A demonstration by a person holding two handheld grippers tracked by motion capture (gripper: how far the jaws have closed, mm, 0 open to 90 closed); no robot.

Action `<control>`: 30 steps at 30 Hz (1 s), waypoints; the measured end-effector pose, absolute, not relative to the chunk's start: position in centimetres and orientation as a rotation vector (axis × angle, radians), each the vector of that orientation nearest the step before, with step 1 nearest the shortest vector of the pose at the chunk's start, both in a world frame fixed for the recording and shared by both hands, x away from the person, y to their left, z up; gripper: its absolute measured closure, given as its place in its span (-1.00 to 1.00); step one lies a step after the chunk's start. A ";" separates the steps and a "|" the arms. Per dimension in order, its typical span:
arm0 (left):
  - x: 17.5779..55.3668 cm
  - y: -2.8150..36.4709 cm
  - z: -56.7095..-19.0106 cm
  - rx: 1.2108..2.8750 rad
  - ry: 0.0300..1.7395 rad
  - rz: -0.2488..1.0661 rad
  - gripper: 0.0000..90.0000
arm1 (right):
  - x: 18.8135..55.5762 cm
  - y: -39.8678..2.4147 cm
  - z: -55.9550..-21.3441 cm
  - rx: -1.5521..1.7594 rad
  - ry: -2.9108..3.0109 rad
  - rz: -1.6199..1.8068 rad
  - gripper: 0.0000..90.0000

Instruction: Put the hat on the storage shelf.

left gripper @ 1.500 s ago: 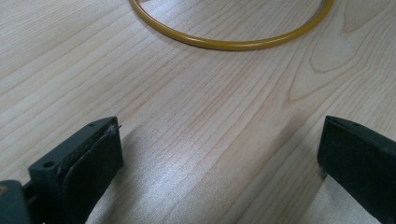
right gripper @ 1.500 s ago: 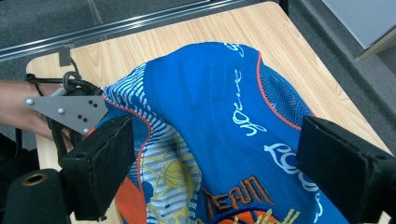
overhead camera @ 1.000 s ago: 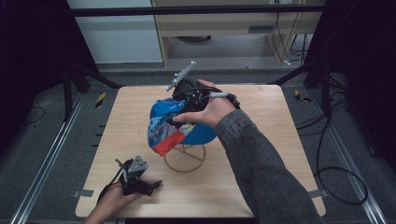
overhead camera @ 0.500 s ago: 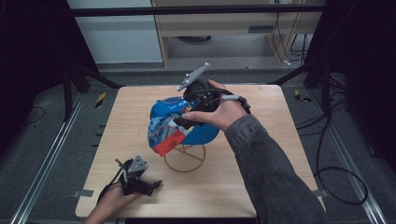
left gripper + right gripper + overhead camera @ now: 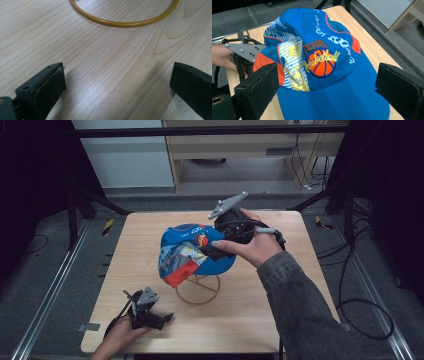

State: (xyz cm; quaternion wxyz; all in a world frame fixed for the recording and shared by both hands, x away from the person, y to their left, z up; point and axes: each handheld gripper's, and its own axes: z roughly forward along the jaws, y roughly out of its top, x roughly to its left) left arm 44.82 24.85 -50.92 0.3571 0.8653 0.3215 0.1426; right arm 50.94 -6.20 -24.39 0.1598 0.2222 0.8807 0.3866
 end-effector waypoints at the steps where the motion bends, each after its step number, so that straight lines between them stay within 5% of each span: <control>1: 44.8 24.8 -50.9 2.234 0.830 0.368 -1.00 | 50.9 -6.2 -24.4 0.635 2.516 1.104 -0.88; 30: 44.8 24.8 -51.0 2.232 0.829 0.370 -1.00 | 48.9 -16.1 -27.7 0.874 2.298 1.116 -0.82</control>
